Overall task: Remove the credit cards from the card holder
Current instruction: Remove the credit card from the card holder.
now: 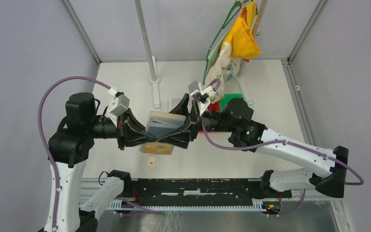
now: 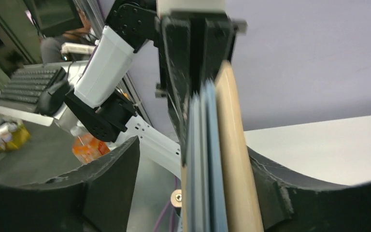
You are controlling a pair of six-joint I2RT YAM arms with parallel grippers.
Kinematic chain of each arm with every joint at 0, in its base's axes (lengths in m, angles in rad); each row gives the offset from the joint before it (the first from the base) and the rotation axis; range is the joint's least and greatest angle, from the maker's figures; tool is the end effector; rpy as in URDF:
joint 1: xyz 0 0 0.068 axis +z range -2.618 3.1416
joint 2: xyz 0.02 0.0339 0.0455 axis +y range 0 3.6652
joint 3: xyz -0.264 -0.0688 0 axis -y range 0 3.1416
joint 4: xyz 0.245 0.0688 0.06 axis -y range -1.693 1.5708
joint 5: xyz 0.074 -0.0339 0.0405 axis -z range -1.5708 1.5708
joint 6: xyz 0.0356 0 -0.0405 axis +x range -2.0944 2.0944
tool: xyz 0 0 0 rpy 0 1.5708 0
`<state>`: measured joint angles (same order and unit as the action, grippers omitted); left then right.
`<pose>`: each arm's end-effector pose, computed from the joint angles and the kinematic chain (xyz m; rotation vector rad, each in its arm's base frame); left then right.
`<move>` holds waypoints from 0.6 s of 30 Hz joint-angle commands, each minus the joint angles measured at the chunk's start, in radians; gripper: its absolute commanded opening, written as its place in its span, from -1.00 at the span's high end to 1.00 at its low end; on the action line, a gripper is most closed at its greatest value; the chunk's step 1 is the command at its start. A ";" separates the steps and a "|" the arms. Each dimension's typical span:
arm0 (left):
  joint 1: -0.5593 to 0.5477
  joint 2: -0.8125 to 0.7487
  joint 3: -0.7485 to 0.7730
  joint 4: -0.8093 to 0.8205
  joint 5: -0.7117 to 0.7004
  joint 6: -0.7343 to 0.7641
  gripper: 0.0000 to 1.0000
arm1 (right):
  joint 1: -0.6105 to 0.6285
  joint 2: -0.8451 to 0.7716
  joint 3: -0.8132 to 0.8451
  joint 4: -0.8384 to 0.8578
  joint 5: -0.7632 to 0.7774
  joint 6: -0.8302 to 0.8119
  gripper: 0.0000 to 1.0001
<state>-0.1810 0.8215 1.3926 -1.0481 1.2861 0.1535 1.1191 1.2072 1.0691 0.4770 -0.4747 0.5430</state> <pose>0.0809 -0.0495 0.4511 1.0612 1.5671 -1.3045 0.1061 0.2560 0.4211 -0.8554 1.2049 1.6871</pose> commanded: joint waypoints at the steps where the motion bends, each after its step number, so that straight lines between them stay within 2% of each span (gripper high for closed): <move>1: -0.001 0.031 0.067 -0.221 -0.056 0.304 0.96 | -0.005 0.055 0.350 -0.566 -0.084 -0.338 -0.47; 3: -0.001 0.040 0.067 -0.270 -0.085 0.380 0.96 | -0.004 0.138 0.527 -0.824 -0.091 -0.465 -0.51; 7: -0.001 0.052 0.084 -0.358 -0.138 0.519 0.97 | -0.004 0.291 0.776 -1.164 -0.023 -0.645 -0.63; 9: -0.002 0.052 0.089 -0.380 -0.156 0.573 0.96 | -0.004 0.303 0.766 -1.183 0.026 -0.676 -0.68; 15: -0.001 0.046 0.089 -0.411 -0.211 0.651 0.96 | -0.004 0.305 0.775 -1.183 -0.053 -0.709 -0.71; 18: -0.001 0.047 0.089 -0.417 -0.222 0.665 0.97 | -0.005 0.312 0.772 -1.176 -0.071 -0.709 -0.60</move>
<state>-0.1810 0.8734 1.4467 -1.4460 1.0771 0.7139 1.1141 1.5448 1.8179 -0.6926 -0.5003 -0.1162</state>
